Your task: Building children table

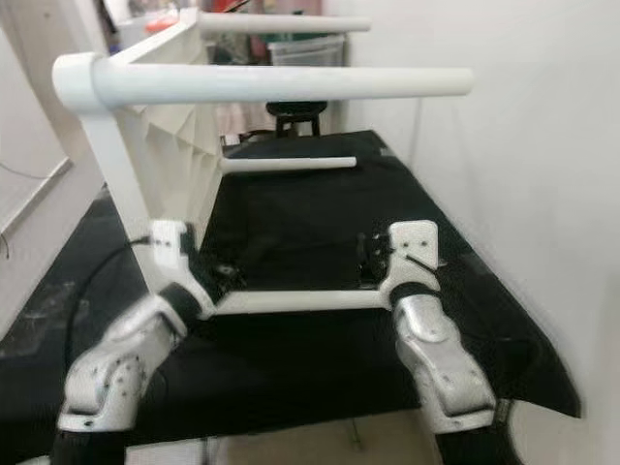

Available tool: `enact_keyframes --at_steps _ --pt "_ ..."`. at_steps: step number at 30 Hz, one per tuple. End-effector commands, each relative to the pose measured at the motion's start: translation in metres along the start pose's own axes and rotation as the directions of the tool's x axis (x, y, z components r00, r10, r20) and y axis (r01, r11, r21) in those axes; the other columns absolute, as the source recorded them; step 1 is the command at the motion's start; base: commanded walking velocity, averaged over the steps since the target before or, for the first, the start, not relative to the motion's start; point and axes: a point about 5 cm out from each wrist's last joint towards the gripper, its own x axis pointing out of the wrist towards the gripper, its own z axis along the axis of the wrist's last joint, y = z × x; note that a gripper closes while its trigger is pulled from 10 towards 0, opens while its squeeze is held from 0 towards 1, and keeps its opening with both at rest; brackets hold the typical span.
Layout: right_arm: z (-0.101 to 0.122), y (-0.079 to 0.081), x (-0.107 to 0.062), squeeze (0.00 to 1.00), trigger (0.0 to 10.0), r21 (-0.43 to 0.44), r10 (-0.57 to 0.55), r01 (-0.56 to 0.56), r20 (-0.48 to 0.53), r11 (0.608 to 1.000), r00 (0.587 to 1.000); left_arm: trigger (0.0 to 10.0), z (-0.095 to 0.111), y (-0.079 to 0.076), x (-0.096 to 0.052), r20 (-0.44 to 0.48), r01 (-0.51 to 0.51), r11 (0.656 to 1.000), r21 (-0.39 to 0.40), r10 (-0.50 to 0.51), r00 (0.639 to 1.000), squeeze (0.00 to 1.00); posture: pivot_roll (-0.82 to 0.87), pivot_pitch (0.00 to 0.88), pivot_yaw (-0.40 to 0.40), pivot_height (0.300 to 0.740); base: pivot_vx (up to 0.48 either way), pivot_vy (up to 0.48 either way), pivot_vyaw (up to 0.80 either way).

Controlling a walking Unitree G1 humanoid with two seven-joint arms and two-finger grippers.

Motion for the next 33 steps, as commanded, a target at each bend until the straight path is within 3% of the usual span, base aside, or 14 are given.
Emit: enact_keyframes --at_steps 1,4,7,8,11,16,21,26,33 --pt "-0.005 0.002 -0.001 0.00 10.0 -0.017 0.005 -0.005 -0.003 1.000 1.000 10.0 -0.004 0.006 0.000 -0.017 -0.050 0.999 0.020 0.051 0.999 0.00 -0.05 0.000 0.022 0.740 0.000 0.000 0.00" --pt "-0.006 0.003 -0.001 0.00 10.0 -0.036 0.010 -0.010 0.009 0.999 1.000 10.0 -0.009 0.015 0.003 -0.054 -0.131 0.989 0.074 0.135 0.989 0.00 -0.06 0.000 0.027 0.740 0.000 0.000 0.00" --pt "-0.006 0.003 -0.001 0.00 10.0 -0.036 0.010 -0.010 0.009 0.999 1.000 10.0 -0.009 0.015 0.003 -0.054 -0.131 0.989 0.074 0.135 0.989 0.00 -0.06 0.000 0.027 0.740 0.000 0.000 0.00" --pt "-0.002 0.002 -0.001 0.00 10.0 -0.035 0.009 -0.008 0.027 0.999 1.000 0.0 -0.009 0.024 0.005 -0.081 -0.151 0.985 0.079 0.157 0.984 0.00 -0.07 0.000 0.037 0.740 0.000 0.000 0.00" --pt "-0.002 0.002 -0.001 0.00 10.0 -0.035 0.009 -0.008 0.027 0.999 1.000 0.0 -0.009 0.024 0.005 -0.081 -0.151 0.985 0.079 0.157 0.984 0.00 -0.07 0.000 0.037 0.740 0.000 0.000 0.00" --pt "0.013 -0.004 0.000 0.00 10.0 -0.031 -0.009 0.011 0.086 0.999 0.996 0.0 -0.009 0.046 0.010 -0.136 -0.214 0.969 0.127 0.230 0.964 0.00 -0.08 0.000 0.053 0.740 0.000 0.000 0.00" --pt "0.022 -0.007 0.006 0.00 10.0 -0.025 -0.021 0.024 0.123 0.999 0.992 0.0 -0.005 0.045 0.014 -0.117 -0.221 0.967 0.127 0.236 0.965 0.00 -0.07 0.000 0.048 0.740 0.000 0.000 0.00" --pt "0.033 -0.007 0.013 0.00 10.0 -0.013 -0.011 0.014 0.159 1.000 0.987 0.0 0.011 0.045 0.009 -0.058 -0.239 0.966 0.102 0.246 0.968 0.00 -0.07 0.000 0.040 0.740 0.000 0.000 0.00" --pt "0.037 -0.010 0.015 0.00 10.0 -0.021 0.002 0.001 0.173 1.000 0.985 0.0 0.007 0.048 0.003 -0.061 -0.240 0.966 0.094 0.246 0.967 0.00 -0.07 0.000 0.034 0.740 0.000 0.000 0.00"
